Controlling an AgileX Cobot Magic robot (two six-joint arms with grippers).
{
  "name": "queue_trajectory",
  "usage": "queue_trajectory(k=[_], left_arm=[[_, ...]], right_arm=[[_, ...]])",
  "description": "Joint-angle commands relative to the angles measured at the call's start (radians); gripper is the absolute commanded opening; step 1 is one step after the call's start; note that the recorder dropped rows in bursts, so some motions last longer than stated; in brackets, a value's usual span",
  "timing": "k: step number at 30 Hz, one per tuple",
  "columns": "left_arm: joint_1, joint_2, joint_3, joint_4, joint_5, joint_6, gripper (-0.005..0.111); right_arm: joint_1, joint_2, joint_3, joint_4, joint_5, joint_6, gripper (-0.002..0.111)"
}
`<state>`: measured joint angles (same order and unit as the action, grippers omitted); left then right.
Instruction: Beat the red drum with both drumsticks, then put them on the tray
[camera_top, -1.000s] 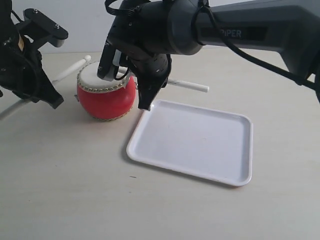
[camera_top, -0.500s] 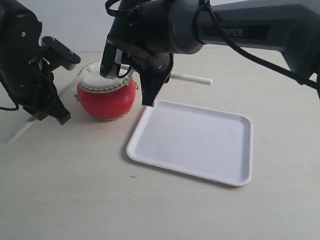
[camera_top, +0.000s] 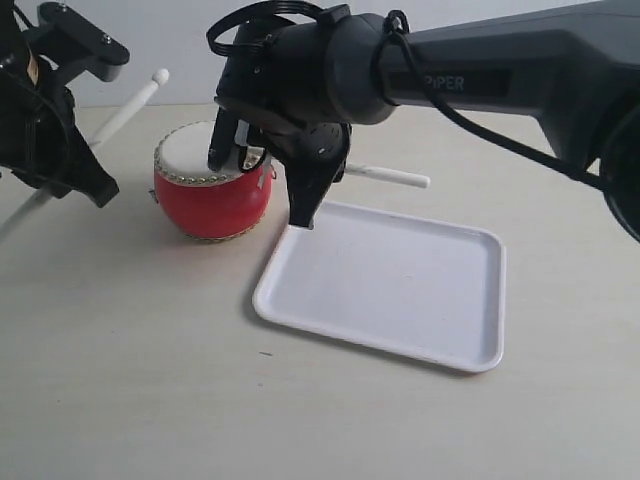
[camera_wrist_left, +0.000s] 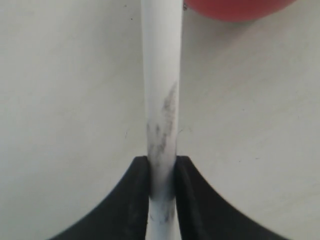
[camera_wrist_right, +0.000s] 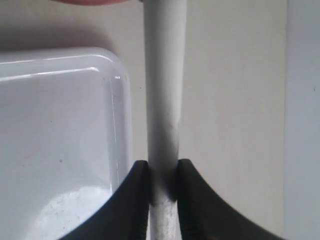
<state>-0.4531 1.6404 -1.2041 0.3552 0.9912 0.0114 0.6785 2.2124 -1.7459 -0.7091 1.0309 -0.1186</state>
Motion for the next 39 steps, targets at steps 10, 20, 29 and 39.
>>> queue_trajectory(k=[10,20,29,39], left_arm=[[0.004,0.187,0.017,-0.010,0.010,-0.003,0.000],[0.004,0.136,-0.034,0.053,0.082,-0.021,0.000],[0.004,0.088,-0.034,0.053,0.072,-0.023,0.000],[0.004,0.246,-0.043,0.062,0.049,-0.037,0.000]], right_arm=[[-0.004,-0.106,-0.006,0.014,-0.039,0.044,0.000],[-0.004,-0.067,-0.006,0.128,-0.109,0.026,0.000],[-0.004,0.010,-0.006,0.025,0.021,0.026,0.000],[-0.004,-0.103,-0.006,0.036,-0.017,0.043,0.000]])
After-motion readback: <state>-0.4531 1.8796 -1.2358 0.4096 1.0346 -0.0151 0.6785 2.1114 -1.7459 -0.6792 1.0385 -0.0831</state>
